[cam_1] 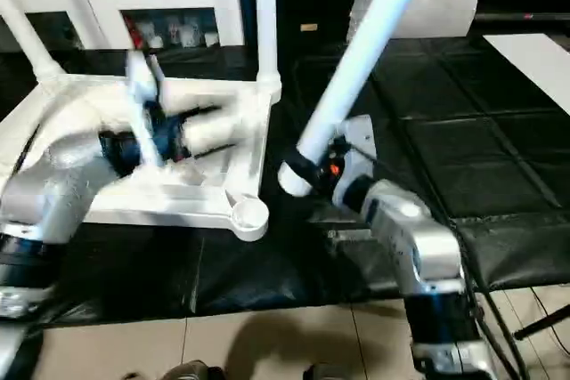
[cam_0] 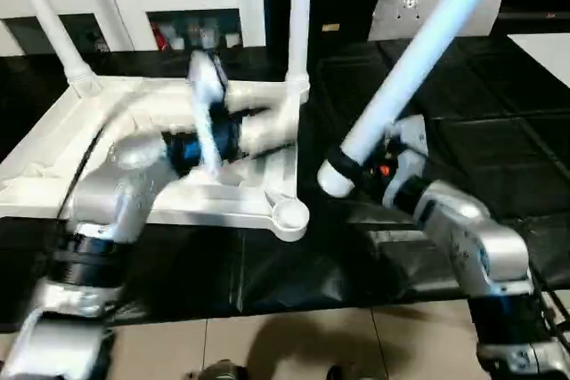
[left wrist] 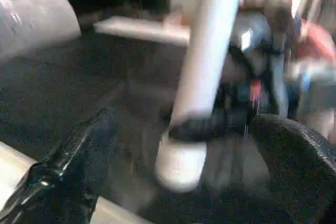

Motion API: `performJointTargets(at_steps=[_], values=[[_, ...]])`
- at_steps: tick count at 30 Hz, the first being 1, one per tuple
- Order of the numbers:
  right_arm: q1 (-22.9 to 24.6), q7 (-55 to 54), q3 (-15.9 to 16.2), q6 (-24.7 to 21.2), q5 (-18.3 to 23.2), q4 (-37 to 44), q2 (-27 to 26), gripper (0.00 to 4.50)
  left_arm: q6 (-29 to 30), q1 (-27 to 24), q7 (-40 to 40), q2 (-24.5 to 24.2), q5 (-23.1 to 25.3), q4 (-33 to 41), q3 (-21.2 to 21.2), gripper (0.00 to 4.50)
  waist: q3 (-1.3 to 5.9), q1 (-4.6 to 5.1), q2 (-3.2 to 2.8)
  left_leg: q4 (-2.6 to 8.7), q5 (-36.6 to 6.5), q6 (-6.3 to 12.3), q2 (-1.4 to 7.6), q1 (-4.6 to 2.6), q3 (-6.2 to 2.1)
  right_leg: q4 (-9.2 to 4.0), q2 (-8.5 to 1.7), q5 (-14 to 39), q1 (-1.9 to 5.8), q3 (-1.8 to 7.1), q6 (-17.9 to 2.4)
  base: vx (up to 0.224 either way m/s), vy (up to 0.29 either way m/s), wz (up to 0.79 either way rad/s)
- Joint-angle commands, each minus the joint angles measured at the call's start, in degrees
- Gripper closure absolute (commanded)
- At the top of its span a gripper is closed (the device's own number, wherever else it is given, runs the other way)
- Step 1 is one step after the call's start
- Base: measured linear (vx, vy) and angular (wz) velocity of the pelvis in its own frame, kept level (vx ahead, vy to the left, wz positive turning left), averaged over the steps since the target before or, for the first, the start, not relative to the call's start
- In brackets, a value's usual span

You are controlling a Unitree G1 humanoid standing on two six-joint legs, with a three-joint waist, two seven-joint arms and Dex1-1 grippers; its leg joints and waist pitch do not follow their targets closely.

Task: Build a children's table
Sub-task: Pick table leg, then insert table leg to table base

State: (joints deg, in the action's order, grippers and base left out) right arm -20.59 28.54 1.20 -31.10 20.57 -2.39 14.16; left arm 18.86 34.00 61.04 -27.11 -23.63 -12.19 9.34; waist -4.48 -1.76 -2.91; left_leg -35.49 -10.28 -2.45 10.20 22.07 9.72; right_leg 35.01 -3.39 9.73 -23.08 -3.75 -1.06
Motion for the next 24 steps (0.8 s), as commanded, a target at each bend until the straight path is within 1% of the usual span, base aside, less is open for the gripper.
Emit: performJointTargets(at_steps=[1, 2, 3, 4, 5, 6, 8, 9, 10, 11, 12, 13, 14, 15, 16, 17, 18, 19, 20, 22, 24], values=[[0.6, -0.4, 0.7, 0.1, -0.7, 2.5, 0.0, 2.59, -5.7, -0.3, 5.3, -3.2, 5.8, -3.1, 4.0, 0.34, 4.44, 0.22, -0.40, 4.70, -14.4, -0.97, 2.09, -1.28, -1.14, -5.06, -4.11, 20.4, 2.74, 2.80, -7.6, 0.000, 0.000, 0.00], [1.2, -0.4, 0.7, -0.7, -0.4, 3.0, 0.0, 2.59, -7.2, -0.3, 7.2, -4.9, 7.9, -5.1, 5.9, 0.48, 4.51, 0.35, -0.44, 4.79, -14.6, -1.30, 2.11, -1.29, -1.15, -4.86, -4.16, 20.0, 2.79, 2.86, -7.6, 0.000, 0.000, 0.00], [1.5, -0.5, 0.6, -1.2, -0.2, 3.3, -0.1, 2.59, -8.1, -0.2, 8.3, -5.9, 9.2, -6.4, 7.1, 0.48, 4.46, 0.46, -0.54, 4.84, -14.9, -1.50, 2.19, -1.38, -1.16, -4.81, -4.16, 19.7, 2.69, 2.87, -7.9, 0.000, 0.000, 0.00], [1.6, -0.5, 0.7, -1.3, -0.1, 3.4, -0.1, 2.59, -8.5, -0.1, 8.6, -6.1, 9.5, -6.8, 7.2, 0.62, 4.44, 0.43, -0.58, 4.85, -15.2, -1.61, 2.22, -1.51, -1.15, -4.86, -4.18, 19.8, 2.59, 2.87, -8.1, 0.000, 0.000, 0.00], [2.4, -0.8, 0.9, -1.9, 0.1, 4.5, 0.0, 2.59, -12.0, 0.4, 10.8, -7.5, 12.1, -10.2, 9.0, 0.73, 4.42, 0.41, -0.65, 4.83, -15.3, -1.64, 2.24, -1.55, -1.17, -4.92, -4.24, 19.4, 2.55, 2.90, -8.6, 0.000, 0.000, 0.00], [2.7, -0.9, 1.0, -1.9, 0.0, 4.8, 0.0, 2.59, -13.5, 0.7, 11.4, -7.7, 13.0, -11.6, 9.5, 0.77, 4.43, 0.42, -0.65, 4.86, -15.6, -1.82, 2.23, -1.51, -1.13, -4.80, -4.25, 19.2, 2.58, 2.94, -8.8, 0.000, 0.000, 0.00], [3.0, -0.6, 1.2, -1.5, -0.2, 5.1, 0.2, 2.59, -15.4, 1.2, 12.0, -7.8, 14.0, -13.4, 9.9, 0.82, 4.49, 0.42, -0.70, 4.89, -15.9, -2.07, 2.35, -1.59, -1.16, -4.62, -4.34, 18.4, 2.57, 2.95, -9.4, 0.000, 0.000, 0.00], [3.2, -0.4, 1.3, -1.5, -0.2, 5.3, 0.2, 2.59, -17.4, 2.0, 12.4, -7.7, 14.9, -16.0, 10.1, 1.08, 4.38, 0.37, -0.64, 4.86, -16.4, -2.03, 2.31, -1.65, -1.08, -4.74, -4.36, 18.4, 2.47, 2.97, -10.0, 0.000, 0.000, 0.00], [3.3, -0.3, 1.3, -1.4, -0.3, 5.4, 0.2, 2.59, -18.9, 2.6, 12.7, -7.6, 15.5, -17.8, 10.2, 1.17, 4.36, 0.31, -0.63, 4.81, -16.7, -1.95, 2.27, -1.76, -1.03, -4.91, -4.37, 18.7, 2.36, 3.00, -9.9, 0.000, 0.000, 0.00], [3.5, -0.3, 1.2, -2.0, 0.1, 5.7, 0.0, 2.59, -20.9, 3.4, 13.4, -7.4, 16.2, -20.3, 10.6, 1.20, 4.40, 0.27, -0.62, 4.90, -16.8, -2.18, 2.37, -1.69, -1.12, -4.62, -4.49, 18.6, 2.58, 3.00, -10.2, 0.000, 0.000, 0.00], [3.6, -0.3, 1.1, -2.2, 0.2, 5.8, -0.1, 2.59, -21.5, 3.7, 13.7, -7.3, 16.4, -21.2, 10.7, 1.20, 4.28, 0.20, -0.58, 4.91, -17.0, -2.02, 2.29, -1.77, -1.04, -4.88, -4.42, 19.2, 2.41, 3.00, -10.0, 0.000, 0.000, 0.00], [3.7, -0.3, 1.2, -2.4, 0.3, 6.0, -0.1, 2.59, -22.3, 4.1, 14.2, -7.1, 16.7, -22.5, 10.8, 1.29, 4.32, 0.17, -0.57, 4.96, -17.1, -2.12, 2.37, -1.67, -1.18, -4.75, -4.58, 19.4, 2.56, 3.03, -10.0, 0.000, 0.000, 0.00], [3.8, -0.2, 1.5, -2.4, 0.2, 6.1, -0.2, 2.59, -23.2, 4.5, 14.1, -6.9, 17.2, -23.8, 10.9, 1.59, 4.33, 0.16, -0.50, 4.95, -16.8, -2.19, 2.39, -1.62, -1.17, -4.71, -4.64, 19.0, 2.57, 3.07, -10.3, 0.000, 0.000, 0.00], [3.8, -0.2, 1.5, -2.4, 0.2, 6.1, -0.2, 2.59, -23.2, 4.5, 14.1, -6.9, 17.2, -24.0, 10.9, 1.59, 4.41, 0.15, -0.54, 4.89, -16.6, -2.21, 2.40, -1.59, -1.15, -4.65, -4.72, 18.6, 2.63, 3.08, -10.4, 0.000, 0.000, 0.00], [3.7, -0.2, 1.7, -2.3, 0.0, 6.0, -0.2, 2.59, -24.3, 5.0, 14.0, -6.5, 17.8, -25.5, 11.0, 1.69, 4.44, 0.15, -0.54, 4.89, -16.0, -2.21, 2.52, -1.57, -1.15, -4.44, -4.73, 17.4, 2.62, 3.14, -10.9, 0.000, 0.000, 0.00], [3.7, -0.2, 1.9, -2.3, -0.1, 6.0, -0.3, 2.59, -25.4, 5.6, 14.0, -6.1, 18.3, -27.3, 11.0, 1.77, 4.41, 0.13, -0.56, 4.79, -16.0, -1.97, 2.36, -1.59, -1.04, -4.61, -4.64, 17.4, 2.56, 3.09, -11.0, 0.000, 0.000, 0.00], [3.7, -0.3, 2.1, -2.2, -0.2, 6.0, -0.3, 2.59, -26.2, 6.1, 13.8, -5.7, 18.6, -28.9, 10.9, 1.91, 4.49, 0.13, -0.48, 4.80, -15.6, -1.90, 2.37, -1.46, -1.09, -4.46, -4.69, 16.7, 2.77, 3.09, -11.2, 0.000, 0.000, 0.00], [3.7, -0.5, 2.1, -2.3, -0.2, 6.0, -0.4, 2.59, -27.0, 6.6, 14.1, -5.1, 18.8, -30.9, 10.6, 2.04, 4.46, 0.16, -0.41, 4.83, -15.6, -1.87, 2.41, -1.48, -1.06, -4.51, -4.67, 16.6, 2.72, 3.12, -11.3, 0.000, 0.000, 0.00], [3.7, -0.6, 2.1, -2.2, -0.2, 6.1, -0.5, 2.59, -27.5, 6.9, 14.4, -4.7, 18.8, -32.2, 10.4, 2.11, 4.45, 0.13, -0.38, 4.73, -15.5, -1.65, 2.27, -1.47, -0.98, -4.62, -4.70, 16.9, 2.74, 3.11, -11.3, 0.000, 0.000, 0.00], [4.0, -0.1, 1.9, -2.2, 0.4, 6.7, -0.7, 2.59, -28.8, 7.5, 15.2, -3.9, 19.0, -35.1, 10.1, 2.25, 4.45, 0.10, -0.38, 4.74, -15.6, -1.63, 2.36, -1.52, -1.04, -4.64, -4.79, 17.4, 2.76, 3.11, -11.3, 0.000, 0.000, 0.00], [4.2, 0.0, 1.6, -3.1, 1.2, 7.4, -0.8, 2.59, -29.6, 7.9, 15.5, -3.4, 19.3, -36.8, 10.0, 2.49, 4.40, 0.04, -0.43, 4.83, -15.8, -1.51, 2.52, -1.54, -1.08, -4.66, -4.84, 17.5, 2.71, 3.14, -11.4, 0.000, 0.000, 0.00]])
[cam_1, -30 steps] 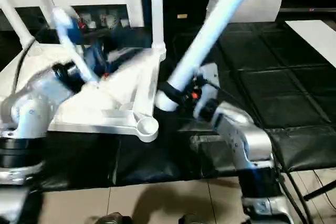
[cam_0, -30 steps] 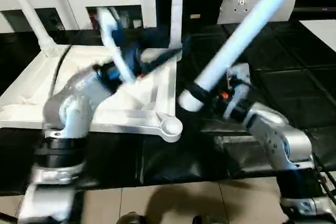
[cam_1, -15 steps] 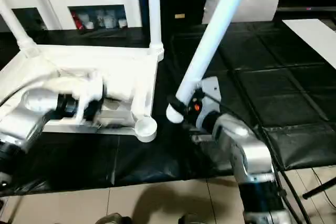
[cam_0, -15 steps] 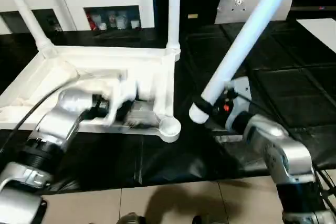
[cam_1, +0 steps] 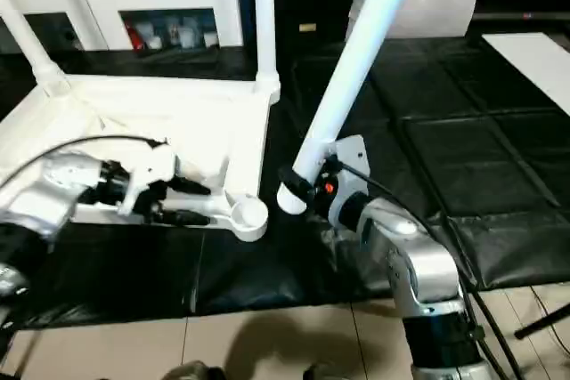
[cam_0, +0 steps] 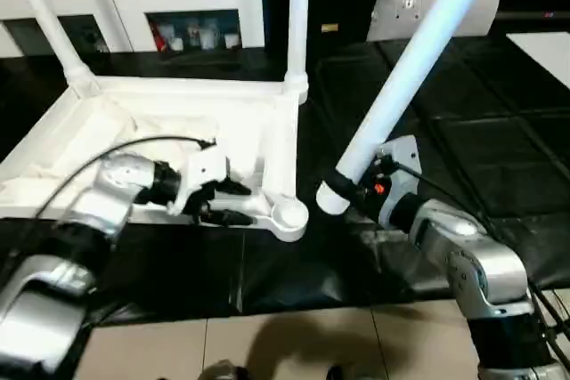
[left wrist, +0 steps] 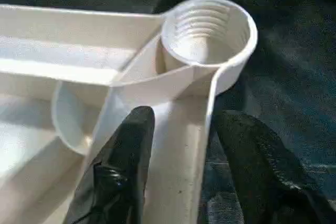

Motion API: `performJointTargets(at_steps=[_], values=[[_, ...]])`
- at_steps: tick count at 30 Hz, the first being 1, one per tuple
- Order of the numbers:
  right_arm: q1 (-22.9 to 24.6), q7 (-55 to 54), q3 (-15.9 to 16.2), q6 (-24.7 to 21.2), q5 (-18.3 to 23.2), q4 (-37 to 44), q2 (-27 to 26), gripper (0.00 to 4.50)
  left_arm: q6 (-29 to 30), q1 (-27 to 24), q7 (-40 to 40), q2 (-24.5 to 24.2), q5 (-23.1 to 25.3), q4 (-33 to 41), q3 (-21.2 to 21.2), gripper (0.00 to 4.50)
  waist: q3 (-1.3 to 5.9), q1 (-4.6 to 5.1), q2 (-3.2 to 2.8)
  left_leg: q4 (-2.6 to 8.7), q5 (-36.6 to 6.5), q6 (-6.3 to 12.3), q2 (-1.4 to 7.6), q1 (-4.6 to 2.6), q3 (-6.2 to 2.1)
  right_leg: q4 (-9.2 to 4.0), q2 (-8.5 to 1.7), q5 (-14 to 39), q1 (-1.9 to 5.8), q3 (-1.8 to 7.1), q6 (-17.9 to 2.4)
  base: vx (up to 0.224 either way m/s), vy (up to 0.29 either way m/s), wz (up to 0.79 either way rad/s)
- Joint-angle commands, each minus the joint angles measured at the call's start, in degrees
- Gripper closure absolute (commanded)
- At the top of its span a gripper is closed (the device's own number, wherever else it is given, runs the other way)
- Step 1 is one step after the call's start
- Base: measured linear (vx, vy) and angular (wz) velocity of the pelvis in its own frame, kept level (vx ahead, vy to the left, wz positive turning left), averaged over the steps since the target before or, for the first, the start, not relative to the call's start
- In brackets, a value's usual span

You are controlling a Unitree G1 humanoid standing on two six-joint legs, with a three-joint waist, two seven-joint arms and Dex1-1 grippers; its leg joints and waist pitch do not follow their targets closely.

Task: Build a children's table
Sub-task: Insert table leg to table base

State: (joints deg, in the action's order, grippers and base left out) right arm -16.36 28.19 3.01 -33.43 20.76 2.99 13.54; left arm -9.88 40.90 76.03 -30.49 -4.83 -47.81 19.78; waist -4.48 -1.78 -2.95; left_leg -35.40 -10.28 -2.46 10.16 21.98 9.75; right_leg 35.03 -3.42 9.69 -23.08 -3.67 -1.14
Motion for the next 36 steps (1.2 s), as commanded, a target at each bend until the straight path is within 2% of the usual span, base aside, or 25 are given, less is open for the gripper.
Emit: performJointTargets(at_steps=[1, 9, 15, 18, 20, 21, 24, 25, 26, 27, 28, 30, 31, 34, 36], values=[[0.1, 0.6, -0.1, -0.9, 1.1, 2.3, -0.1, 2.59, -1.1, 1.2, 0.5, 0.1, 0.8, -1.8, -0.4, 2.57, 4.40, 0.08, -0.36, 4.79, -15.9, -1.45, 2.58, -1.47, -1.12, -4.69, -4.78, 17.4, 2.71, 3.06, -11.3, 0.000, 0.000, 0.00], [1.4, 1.1, 1.4, -1.8, 0.6, 4.3, 0.8, 2.59, -4.0, 2.9, 1.5, 1.4, 2.1, -7.1, -1.0, 3.27, 4.23, 0.03, -0.32, 4.86, -16.9, -1.46, 2.61, -1.57, -1.18, -5.03, -4.84, 19.8, 2.55, 3.06, -10.8, 0.000, 0.000, 0.00], [1.1, 1.8, 4.1, -2.1, -2.2, 4.1, 2.8, 2.59, -4.5, 3.6, 1.7, 1.7, 3.0, -9.3, -0.9, 3.66, 4.16, 0.09, -0.19, 4.82, -16.5, -1.21, 2.55, -1.46, -1.12, -5.02, -4.94, 19.7, 2.63, 3.12, -10.9, 0.000, 0.000, 0.00], [0.5, 1.2, 4.0, -1.4, -2.9, 4.4, 3.2, 2.59, -4.7, 3.9, 1.0, 2.0, 3.7, -11.0, -1.2, 3.88, 4.13, 0.06, -0.19, 4.87, -16.8, -1.33, 2.64, -1.51, -1.19, -5.05, -4.97, 20.2, 2.58, 3.13, -10.9, 0.000, 0.000, 0.00], [0.0, 4.3, 3.9, 2.7, -2.5, 4.1, 3.8, 2.59, -5.1, 3.6, 0.8, 1.9, 4.7, -11.5, -0.6, 4.03, 4.11, 0.08, -0.45, 4.83, -17.4, -1.29, 2.63, -1.53, -1.19, -5.16, -4.99, 20.3, 2.55, 3.11, -10.9, 0.000, 0.000, 0.00], [-0.1, 5.1, 3.9, 3.6, -2.4, 4.1, 4.0, 2.59, -5.3, 3.5, 0.7, 1.9, 5.0, -11.7, -0.4, 4.10, 4.09, 0.09, -0.32, 4.89, -17.8, -1.24, 2.74, -1.55, -1.26, -5.14, -5.01, 20.4, 2.56, 3.13, -10.8, 0.000, 0.000, 0.00], [-0.5, 4.3, 3.1, 3.2, -2.1, 4.0, 4.0, 2.59, -5.8, 3.2, 0.1, 2.2, 5.6, -11.7, -0.3, 4.28, 3.98, 0.14, -0.36, 4.97, -18.3, -1.27, 2.70, -1.60, -1.28, -5.28, -5.00, 21.4, 2.56, 3.10, -10.8, 0.000, 0.000, 0.00], [-0.8, 4.1, 1.6, 1.6, -0.1, 4.4, 3.3, 2.59, -5.0, 2.8, -0.5, 3.2, 5.3, -11.0, -0.8, 4.32, 3.99, 0.19, -0.34, 4.99, -18.3, -1.26, 2.71, -1.62, -1.29, -5.25, -4.99, 21.4, 2.61, 3.10, -10.9, 0.000, 0.000, 0.00], [-1.1, 3.9, 1.4, 0.7, 0.1, 4.4, 3.4, 2.59, -4.1, 2.6, -1.1, 3.8, 5.0, -10.5, -1.1, 4.37, 4.01, 0.16, -0.47, 5.00, -18.7, -1.24, 2.80, -1.69, -1.32, -5.22, -4.98, 21.1, 2.55, 3.11, -11.2, 0.000, 0.000, 0.00], [-1.4, 4.8, 1.7, 2.5, -0.9, 4.0, 3.9, 2.59, -1.0, 1.7, -2.9, 5.6, 4.3, -9.0, -1.5, 4.40, 4.07, 0.17, -0.26, 4.98, -18.5, -1.33, 2.88, -1.76, -1.24, -5.03, -4.96, 20.1, 2.62, 3.11, -11.8, 0.000, 0.000, 0.00], [-1.6, 4.7, 1.7, 2.2, -1.0, 3.8, 3.9, 2.59, 0.6, 1.4, -3.9, 6.5, 3.8, -8.4, -1.9, 4.44, 4.05, 0.07, -0.30, 4.95, -18.1, -1.27, 2.82, -1.60, -1.33, -4.94, -4.99, 19.7, 2.66, 3.07, -11.9, 0.000, 0.000, 0.00], [-1.9, 4.5, 2.2, -2.0, -1.0, 3.9, 4.9, 2.59, 3.4, 0.8, -6.3, 8.4, 2.9, -7.5, -2.8, 4.49, 4.11, 0.14, -0.13, 4.80, -17.1, -0.73, 2.66, -1.55, -1.14, -4.92, -4.88, 18.7, 2.82, 3.07, -12.6, 0.000, 0.000, 0.00], [-2.0, 5.5, 3.0, -1.4, -1.4, 3.6, 5.4, 2.59, 3.9, 0.5, -7.7, 9.2, 2.9, -7.0, -3.1, 4.50, 4.18, 0.05, -0.12, 4.61, -16.1, -0.18, 2.47, -1.50, -1.03, -5.05, -4.91, 18.9, 2.89, 3.05, -12.5, 0.000, 0.000, 0.00], [-2.2, 7.2, 3.8, 1.6, -2.1, 2.7, 5.8, 2.59, 4.4, -0.2, -10.4, 10.4, 3.7, -5.5, -3.2, 4.50, 4.10, 0.10, 0.25, 4.42, -15.3, 0.83, 2.18, -1.06, -0.99, -5.42, -4.93, 21.3, 3.09, 2.97, -10.8, 0.000, 0.000, 0.00], [-2.5, 7.4, 3.9, 2.9, -2.4, 1.9, 5.6, 2.59, 5.1, -1.8, -11.3, 11.0, 4.0, -2.0, -3.2, 4.50, 4.06, 0.25, 0.21, 4.43, -14.9, 1.26, 2.16, -1.04, -1.00, -5.74, -4.82, 23.2, 2.91, 2.88, -9.9, 0.000, 0.000, 0.00]])
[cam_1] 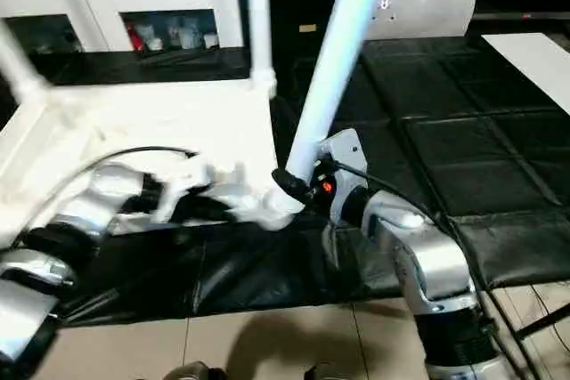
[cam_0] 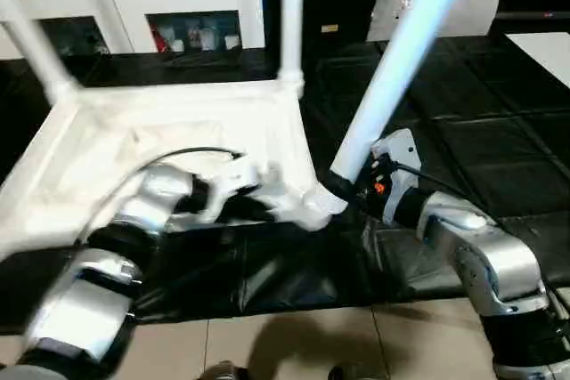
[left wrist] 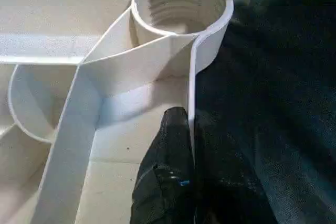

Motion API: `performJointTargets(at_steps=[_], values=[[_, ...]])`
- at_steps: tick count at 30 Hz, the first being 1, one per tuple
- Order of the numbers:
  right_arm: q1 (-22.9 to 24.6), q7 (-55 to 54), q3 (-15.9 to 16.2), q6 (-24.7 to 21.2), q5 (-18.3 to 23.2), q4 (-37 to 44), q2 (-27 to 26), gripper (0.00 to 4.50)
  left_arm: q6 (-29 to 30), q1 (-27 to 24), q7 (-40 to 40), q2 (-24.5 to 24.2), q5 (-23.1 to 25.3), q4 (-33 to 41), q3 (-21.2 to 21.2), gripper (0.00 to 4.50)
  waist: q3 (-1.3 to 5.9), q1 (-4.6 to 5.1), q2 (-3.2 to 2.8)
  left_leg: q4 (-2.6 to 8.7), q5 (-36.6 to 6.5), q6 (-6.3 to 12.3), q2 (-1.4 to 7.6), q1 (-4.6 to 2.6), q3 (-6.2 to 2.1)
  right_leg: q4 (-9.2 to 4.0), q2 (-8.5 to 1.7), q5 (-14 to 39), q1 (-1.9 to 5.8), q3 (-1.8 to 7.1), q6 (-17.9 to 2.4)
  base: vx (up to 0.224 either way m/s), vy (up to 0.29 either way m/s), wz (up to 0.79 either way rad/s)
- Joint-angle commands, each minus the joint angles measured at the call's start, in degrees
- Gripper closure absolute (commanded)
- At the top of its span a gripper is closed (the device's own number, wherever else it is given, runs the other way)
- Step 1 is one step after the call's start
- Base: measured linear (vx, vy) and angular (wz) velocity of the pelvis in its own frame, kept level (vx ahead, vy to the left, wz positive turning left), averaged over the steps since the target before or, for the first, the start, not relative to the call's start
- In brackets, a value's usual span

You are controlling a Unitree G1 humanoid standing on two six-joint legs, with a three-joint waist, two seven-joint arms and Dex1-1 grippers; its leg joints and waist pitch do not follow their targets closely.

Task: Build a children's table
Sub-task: Insert table leg to table base

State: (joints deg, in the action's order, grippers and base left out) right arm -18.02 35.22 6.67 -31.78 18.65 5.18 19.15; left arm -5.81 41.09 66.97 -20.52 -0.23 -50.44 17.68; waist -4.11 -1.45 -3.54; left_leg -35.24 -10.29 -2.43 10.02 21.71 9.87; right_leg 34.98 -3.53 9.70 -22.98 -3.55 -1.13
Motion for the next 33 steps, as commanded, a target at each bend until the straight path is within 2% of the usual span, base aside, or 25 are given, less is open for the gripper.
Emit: performJointTargets(at_steps=[1, 3, 4, 5, 6, 7, 8, 9, 11, 12, 14, 23, 27, 31, 33], values=[[-1.1, 0.2, 0.2, 1.6, -0.5, -0.9, -0.2, 2.59, 1.0, -2.9, -2.6, 1.2, -0.6, 2.6, -1.0, 4.50, 3.95, -0.05, 0.76, 4.17, -14.6, 1.33, 2.39, -0.86, -1.14, -5.69, -4.74, 24.1, 2.82, 2.75, -9.6, 0.000, 0.000, 0.00], [-2.2, 0.4, 1.1, 3.2, -2.2, -2.7, 0.3, 2.59, -0.5, -6.1, -1.3, 0.4, 0.8, 8.8, 0.4, 4.50, 4.23, 0.08, 0.77, 4.23, -13.7, 1.55, 2.64, -0.74, -1.25, -5.43, -4.71, 23.5, 2.73, 2.75, -9.5, 0.000, 0.000, 0.00], [-2.3, 0.4, 1.1, 3.1, -2.1, -2.8, 0.3, 2.59, -0.5, -6.3, -1.1, 0.3, 0.9, 9.1, 0.5, 4.50, 4.21, 0.26, 0.66, 4.27, -13.6, 1.59, 2.64, -0.65, -1.23, -5.40, -4.65, 23.3, 2.72, 2.74, -9.5, 0.000, 0.000, 0.00], [-2.7, 0.8, 1.2, 2.4, -1.9, -3.1, 0.4, 2.59, -0.9, -7.1, -0.6, -0.3, 1.5, 10.2, 1.2, 4.50, 4.25, 0.30, 0.44, 4.20, -14.1, 1.67, 2.60, -0.98, -1.11, -5.52, -4.46, 23.5, 2.41, 2.72, -9.4, 0.000, 0.000, 0.00], [-3.0, 1.6, 1.5, 2.1, -1.6, -3.3, 0.6, 2.59, -1.2, -7.5, -0.5, -0.7, 1.7, 10.6, 1.5, 4.50, 4.32, 0.37, 0.89, 4.23, -14.0, 1.82, 2.55, -0.81, -1.06, -5.55, -4.41, 23.3, 2.60, 2.73, -9.3, 0.000, 0.000, 0.00], [-3.1, 2.2, 1.6, 2.0, -1.4, -3.5, 0.7, 2.59, -1.4, -7.6, -0.6, -0.8, 1.8, 10.5, 1.5, 4.50, 4.32, 0.29, 0.57, 4.25, -13.9, 1.88, 2.53, -0.81, -1.08, -5.44, -4.41, 23.1, 2.55, 2.69, -9.3, 0.000, 0.000, 0.00], [-3.3, 3.7, 2.1, 1.8, -1.0, -3.8, 0.9, 2.59, -1.6, -7.9, -0.8, -1.1, 2.0, 10.6, 1.6, 4.50, 4.32, 0.26, 0.56, 4.24, -14.0, 1.94, 2.51, -0.77, -1.08, -5.40, -4.40, 22.9, 2.62, 2.68, -9.1, 0.000, 0.000, 0.00], [-3.4, 4.2, 2.3, 1.3, -0.9, -4.0, 1.1, 2.59, -1.9, -8.0, -0.7, -1.2, 2.0, 10.6, 1.7, 4.50, 4.43, 0.16, 0.85, 4.19, -13.5, 2.12, 2.49, -0.73, -1.05, -5.36, -4.47, 22.8, 2.71, 2.69, -9.0, 0.000, 0.000, 0.00], [-3.7, 5.0, 3.0, -0.4, -0.8, -4.8, 1.3, 2.59, -1.2, -8.7, -0.7, -1.4, 1.9, 11.7, 1.6, 4.50, 4.47, 0.14, 0.81, 4.25, -12.8, 2.15, 2.54, -0.63, -1.06, -5.28, -4.50, 22.3, 2.74, 2.72, -9.1, 0.000, 0.000, 0.00], [-3.8, 5.4, 3.3, -0.4, -0.8, -5.1, 1.5, 2.59, -1.0, -8.9, -0.8, -1.4, 1.7, 12.1, 1.5, 4.50, 4.52, 0.21, 1.04, 4.24, -12.7, 2.11, 2.56, -0.60, -1.03, -5.25, -4.46, 22.0, 2.72, 2.70, -9.1, 0.000, 0.000, 0.00], [-4.2, 6.5, 3.7, -1.0, -0.4, -5.4, 1.6, 2.59, 0.0, -9.8, -0.4, -1.3, 1.3, 13.6, 1.0, 4.50, 4.54, 0.23, 0.87, 4.20, -12.9, 1.95, 2.56, -0.71, -1.02, -5.22, -4.55, 22.4, 2.62, 2.72, -9.2, 0.000, 0.000, 0.00], [-6.1, 9.1, 5.8, -0.4, -2.1, -8.9, 2.0, 2.59, 1.0, -11.9, 4.1, -2.3, -0.1, 17.7, 1.9, 4.50, 4.47, 0.45, 0.99, 4.16, -13.2, 1.98, 2.46, -0.70, -0.95, -5.38, -4.52, 23.8, 2.50, 2.72, -8.9, 0.000, 0.000, 0.00], [-6.3, 12.5, 7.2, -1.5, -1.4, -10.1, 2.5, 2.59, 1.1, -11.8, 2.9, -1.9, 1.0, 17.8, 2.0, 4.50, 4.46, 0.65, 1.24, 4.21, -13.5, 2.00, 2.48, -0.70, -0.97, -5.47, -4.45, 24.6, 2.50, 2.72, -8.4, 0.000, 0.000, 0.00], [-7.1, 14.0, 8.6, -1.9, -2.2, -11.5, 3.5, 2.59, 0.8, -11.6, 2.9, -1.8, 1.8, 17.7, 2.2, 4.50, 4.55, 0.72, 1.00, 4.30, -14.2, 1.77, 2.56, -0.83, -1.04, -5.51, -4.39, 24.2, 2.40, 2.68, -8.5, 0.000, 0.000, 0.00], [-7.7, 15.0, 9.1, -1.5, -2.8, -12.7, 3.9, 2.59, 0.8, -11.6, 3.1, -1.9, 1.9, 18.0, 2.5, 4.50, 4.58, 0.80, 1.13, 4.33, -14.9, 1.60, 2.59, -0.89, -1.06, -5.52, -4.42, 24.2, 2.41, 2.67, -8.7, 0.000, 0.000, 0.00]])
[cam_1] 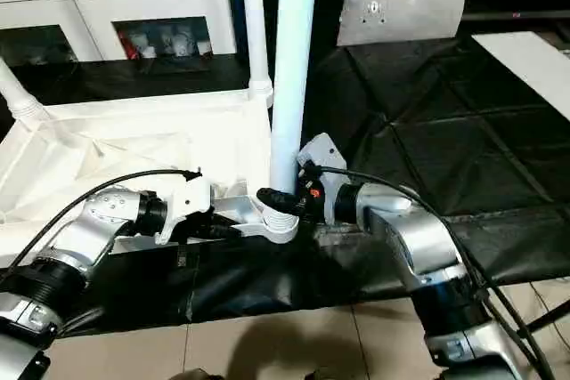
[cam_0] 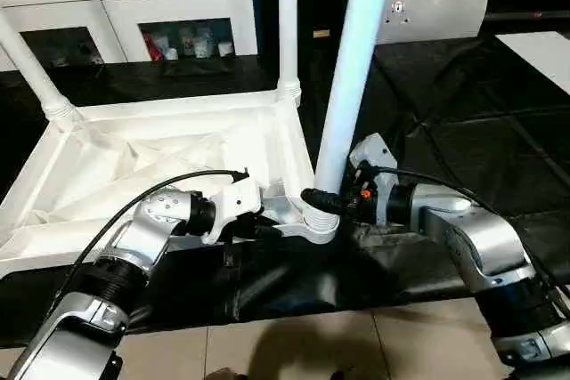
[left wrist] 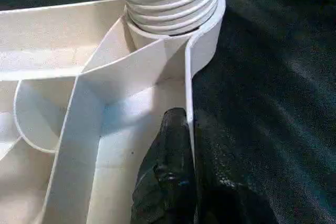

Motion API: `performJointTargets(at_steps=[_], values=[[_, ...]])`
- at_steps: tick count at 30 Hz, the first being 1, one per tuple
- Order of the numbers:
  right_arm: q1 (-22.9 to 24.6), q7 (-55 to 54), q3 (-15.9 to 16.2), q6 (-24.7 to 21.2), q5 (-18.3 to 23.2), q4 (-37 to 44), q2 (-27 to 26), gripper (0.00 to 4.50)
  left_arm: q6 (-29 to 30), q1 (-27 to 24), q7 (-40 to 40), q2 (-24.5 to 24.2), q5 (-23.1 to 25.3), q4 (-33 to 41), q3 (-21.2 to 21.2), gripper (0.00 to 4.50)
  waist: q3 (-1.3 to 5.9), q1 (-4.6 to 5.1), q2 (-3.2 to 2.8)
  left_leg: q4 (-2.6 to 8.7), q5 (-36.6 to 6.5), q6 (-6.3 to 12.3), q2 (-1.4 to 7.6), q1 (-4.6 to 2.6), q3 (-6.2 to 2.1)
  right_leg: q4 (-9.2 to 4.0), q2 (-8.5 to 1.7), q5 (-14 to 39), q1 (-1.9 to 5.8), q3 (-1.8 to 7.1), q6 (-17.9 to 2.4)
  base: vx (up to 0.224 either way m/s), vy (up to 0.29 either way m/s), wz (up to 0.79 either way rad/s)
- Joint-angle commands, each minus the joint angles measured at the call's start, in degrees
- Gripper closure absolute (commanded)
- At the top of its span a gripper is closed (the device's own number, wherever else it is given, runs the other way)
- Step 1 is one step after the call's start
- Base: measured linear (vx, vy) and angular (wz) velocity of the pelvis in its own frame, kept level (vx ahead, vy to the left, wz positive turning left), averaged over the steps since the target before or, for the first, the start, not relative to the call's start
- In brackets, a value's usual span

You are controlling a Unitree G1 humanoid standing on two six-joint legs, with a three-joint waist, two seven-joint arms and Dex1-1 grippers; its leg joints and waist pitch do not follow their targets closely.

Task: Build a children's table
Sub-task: Insert table leg to table base

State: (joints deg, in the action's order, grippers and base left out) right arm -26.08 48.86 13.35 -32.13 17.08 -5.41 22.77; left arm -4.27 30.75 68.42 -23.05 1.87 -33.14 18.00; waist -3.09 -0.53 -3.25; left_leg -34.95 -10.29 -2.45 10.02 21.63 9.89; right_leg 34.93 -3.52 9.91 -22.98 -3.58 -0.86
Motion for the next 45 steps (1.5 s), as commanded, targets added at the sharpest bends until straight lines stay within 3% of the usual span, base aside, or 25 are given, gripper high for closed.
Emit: performJointTargets(at_steps=[1, 11, 15, 17, 18, 23, 25, 26, 28, 30, 31, 32, 33, 36, 39, 40, 41, 42, 44, 45], values=[[0.0, 2.0, 2.7, -0.9, -1.4, -2.7, 0.5, 2.59, -0.9, -1.2, 1.7, 0.5, -0.1, 0.7, 2.3, 4.50, 3.59, -0.07, 0.92, 4.02, -14.9, 1.60, 2.54, -0.75, -1.06, -5.47, -4.43, 24.0, 2.45, 2.70, -9.0, 0.000, 0.000, 0.00], [-0.8, 4.8, 4.1, -0.6, -1.5, -3.0, 0.7, 2.59, -1.3, -1.0, 1.6, 0.4, 0.8, 0.9, 2.4, 4.50, 3.68, -0.18, 1.14, 4.05, -13.9, 2.02, 2.62, -0.74, -0.98, -5.17, -4.36, 21.0, 2.58, 2.74, -10.1, 0.000, 0.000, 0.00], [0.4, 3.2, -1.1, -2.4, 3.1, -5.7, -2.2, 2.59, -1.1, -1.1, 1.4, 0.5, 0.5, 1.0, 2.1, 4.50, 3.66, -0.15, 0.96, 4.02, -14.5, 1.89, 2.51, -0.79, -1.03, -5.50, -4.47, 22.6, 2.59, 2.70, -9.9, 0.000, 0.000, 0.00], [0.8, 3.5, -2.3, -2.3, 3.7, -6.6, -2.4, 2.59, -1.2, -1.0, 1.4, 0.5, 0.5, 0.8, 2.1, 4.50, 3.63, -0.17, 0.93, 4.13, -14.6, 1.76, 2.59, -0.80, -1.06, -5.46, -4.35, 22.5, 2.54, 2.63, -9.8, 0.000, 0.000, 0.00], [1.1, 3.8, -2.9, -2.1, 3.9, -7.2, -2.4, 2.59, -1.2, -0.9, 1.4, 0.5, 0.4, 0.8, 2.1, 4.50, 3.48, -0.13, 0.62, 4.25, -15.3, 1.68, 2.64, -0.88, -1.06, -5.55, -4.32, 22.2, 2.49, 2.64, -10.0, 0.000, 0.000, 0.00], [4.9, 4.4, -3.3, 0.4, 3.1, -6.7, -0.9, 2.59, -1.3, -0.5, 1.3, 0.5, 0.4, 0.1, 1.9, 4.50, 3.40, -0.41, 0.85, 4.34, -15.8, 1.72, 2.62, -0.99, -1.01, -5.71, -4.42, 23.5, 2.52, 2.62, -9.6, 0.000, 0.000, 0.00], [6.7, 4.3, -1.9, 2.2, 1.3, -5.2, 0.0, 2.59, -1.4, -0.4, 1.3, 0.5, 0.4, -0.1, 1.9, 4.50, 3.29, -0.59, 0.88, 4.38, -16.2, 1.68, 2.62, -1.12, -1.00, -5.95, -4.46, 25.2, 2.43, 2.63, -9.0, 0.000, 0.000, 0.00], [7.8, 3.9, -0.7, 3.8, -0.4, -4.2, 0.5, 2.59, -1.4, -0.2, 1.3, 0.4, 0.4, -0.3, 1.8, 4.50, 2.92, -0.61, 0.23, 4.59, -17.6, 1.37, 2.62, -1.22, -1.02, -6.38, -4.30, 26.9, 2.17, 2.58, -8.2, 0.000, 0.000, 0.00], [8.3, 3.6, -0.2, 4.5, -1.3, -3.8, 0.7, 2.60, -1.5, -0.1, 1.3, 0.4, 0.5, -0.4, 1.8, 4.50, 3.00, -0.75, 0.54, 4.69, -17.8, 1.17, 2.54, -1.24, -1.16, -6.31, -4.41, 28.0, 2.35, 2.59, -7.5, 0.000, 0.000, 0.00], [8.8, 2.9, 0.4, 5.8, -2.5, -3.4, 0.8, 2.60, -1.5, 0.1, 1.4, 0.3, 0.5, -0.6, 1.7, 4.50, 2.92, -0.69, 0.47, 4.69, -18.8, 1.20, 2.47, -1.49, -1.20, -6.63, -4.45, 30.1, 2.10, 2.50, -7.0, 0.000, 0.000, 0.00], [8.5, 2.6, 2.0, 7.6, -4.5, -4.0, 1.3, 2.60, -1.5, 0.3, 1.7, 0.1, 0.6, -0.6, 1.7, 4.50, 2.55, -0.74, -0.33, 4.84, -19.5, 1.10, 2.47, -1.58, -1.32, -6.74, -4.48, 30.6, 1.92, 2.48, -6.9, 0.000, 0.000, 0.00], [8.5, 2.5, 2.1, 7.8, -4.7, -4.0, 1.3, 2.60, -1.5, 0.3, 1.7, 0.1, 0.6, -0.6, 1.7, 4.50, 2.63, -0.49, 0.19, 4.88, -20.4, 0.99, 2.48, -1.72, -1.29, -6.96, -4.34, 31.1, 1.93, 2.36, -6.7, 0.000, 0.000, 0.00], [8.3, 2.6, 2.9, 8.2, -5.4, -4.3, 1.5, 2.60, -1.4, 0.4, 1.9, 0.0, 0.6, -0.6, 1.7, 4.50, 2.47, -0.52, -0.02, 5.06, -20.5, 1.04, 2.52, -1.66, -1.43, -6.90, -4.45, 30.8, 1.97, 2.41, -6.8, 0.000, 0.000, 0.00], [8.0, 3.7, 5.5, 8.9, -7.4, -5.1, 2.2, 2.60, -1.7, 0.6, 2.2, -0.4, 0.8, -0.6, 1.8, 4.50, 2.16, 0.11, 0.18, 5.33, -21.7, 1.28, 2.55, -1.53, -1.51, -7.01, -4.36, 30.8, 1.94, 2.36, -6.9, 0.000, 0.000, 0.00], [8.0, 4.1, 6.1, 9.0, -7.7, -5.1, 2.4, 2.60, -1.8, 0.7, 2.4, -0.5, 0.8, -0.5, 1.9, 4.50, 1.99, 0.65, 0.18, 5.32, -22.4, 1.50, 2.49, -1.57, -1.58, -7.17, -4.50, 32.4, 1.83, 2.43, -6.6, 0.000, 0.000, 0.00], [7.4, 5.7, 7.5, 9.2, -8.2, -6.5, 2.0, 2.60, -2.2, 0.9, 3.5, -1.0, 0.9, 0.2, 2.2, 4.50, 0.96, 0.75, 0.29, 5.58, -23.2, 1.65, 2.50, -1.40, -1.60, -7.44, -4.51, 33.3, 1.31, 2.51, -6.2, 0.000, 0.000, 0.00], [7.1, 6.4, 8.1, 9.3, -8.4, -7.1, 1.8, 2.60, -2.5, 1.0, 4.0, -1.1, 0.9, 0.5, 2.4, 4.50, 1.16, 0.92, 0.20, 5.50, -24.1, 1.47, 2.45, -1.64, -1.66, -7.45, -4.46, 34.9, 1.35, 2.44, -5.8, 0.000, 0.000, 0.00], [6.8, 7.6, 9.1, 9.2, -8.6, -7.5, 1.9, 2.60, -2.7, 1.3, 4.7, -1.4, 0.9, 0.8, 2.7, 4.50, 0.43, 1.15, 0.62, 5.71, -25.2, 1.42, 2.40, -1.55, -1.77, -7.69, -4.45, 36.5, 1.02, 2.41, -5.2, 0.000, 0.000, 0.00], [6.5, 9.0, 10.3, 9.3, -8.8, -7.8, 2.1, 2.60, -2.8, 1.6, 5.5, -1.6, 1.0, 1.2, 3.0, 4.50, 0.45, 1.39, 0.53, 5.63, -25.8, 1.34, 2.30, -1.75, -1.90, -7.76, -4.55, 38.3, 1.08, 2.34, -4.5, 0.000, 0.000, 0.00], [6.5, 9.5, 10.7, 9.2, -8.9, -7.8, 2.2, 2.60, -2.8, 1.7, 5.7, -1.7, 1.0, 1.3, 3.1, 4.50, -0.19, 1.58, 0.57, 5.93, -26.2, 1.21, 2.35, -1.63, -2.05, -7.83, -4.47, 39.2, 0.84, 2.49, -3.9, 0.000, 0.000, 0.00]])
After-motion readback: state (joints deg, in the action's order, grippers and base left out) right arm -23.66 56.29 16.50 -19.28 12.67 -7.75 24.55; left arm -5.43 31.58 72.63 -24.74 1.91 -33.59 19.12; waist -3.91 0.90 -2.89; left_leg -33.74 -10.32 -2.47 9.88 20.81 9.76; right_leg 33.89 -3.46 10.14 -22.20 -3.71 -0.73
